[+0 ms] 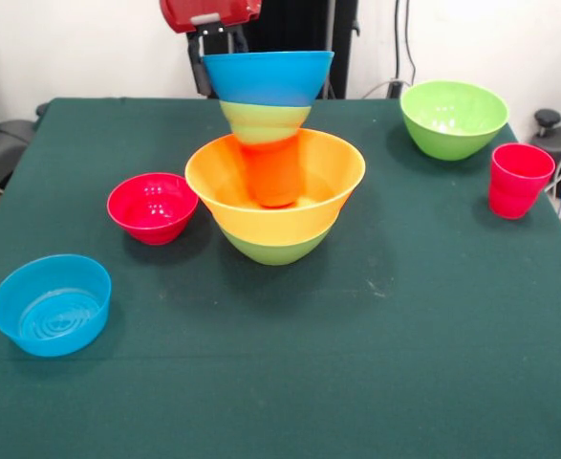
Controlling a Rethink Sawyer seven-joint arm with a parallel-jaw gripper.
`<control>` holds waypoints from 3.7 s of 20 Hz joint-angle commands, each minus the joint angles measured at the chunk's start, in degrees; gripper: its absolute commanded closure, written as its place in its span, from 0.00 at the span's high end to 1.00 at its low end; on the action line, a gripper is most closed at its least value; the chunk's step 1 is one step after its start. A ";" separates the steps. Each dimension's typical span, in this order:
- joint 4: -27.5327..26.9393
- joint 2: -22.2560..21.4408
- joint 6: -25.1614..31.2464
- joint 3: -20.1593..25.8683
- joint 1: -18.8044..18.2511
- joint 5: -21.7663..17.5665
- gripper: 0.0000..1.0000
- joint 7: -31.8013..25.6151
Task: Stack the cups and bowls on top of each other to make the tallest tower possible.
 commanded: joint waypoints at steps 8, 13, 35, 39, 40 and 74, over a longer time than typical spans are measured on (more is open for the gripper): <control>-2.91 2.35 -0.46 1.22 2.25 -4.22 1.00 -2.32; -5.19 3.07 -1.38 -1.27 4.74 -5.22 1.00 -1.37; -10.89 3.86 2.69 -3.84 9.12 -3.46 1.00 -1.73; -10.36 3.54 2.78 -3.97 9.03 -3.56 1.00 -1.76; -10.25 3.20 3.21 -3.89 9.00 -3.35 1.00 -1.84; -6.94 -4.11 8.16 -2.39 8.26 0.15 1.00 -1.43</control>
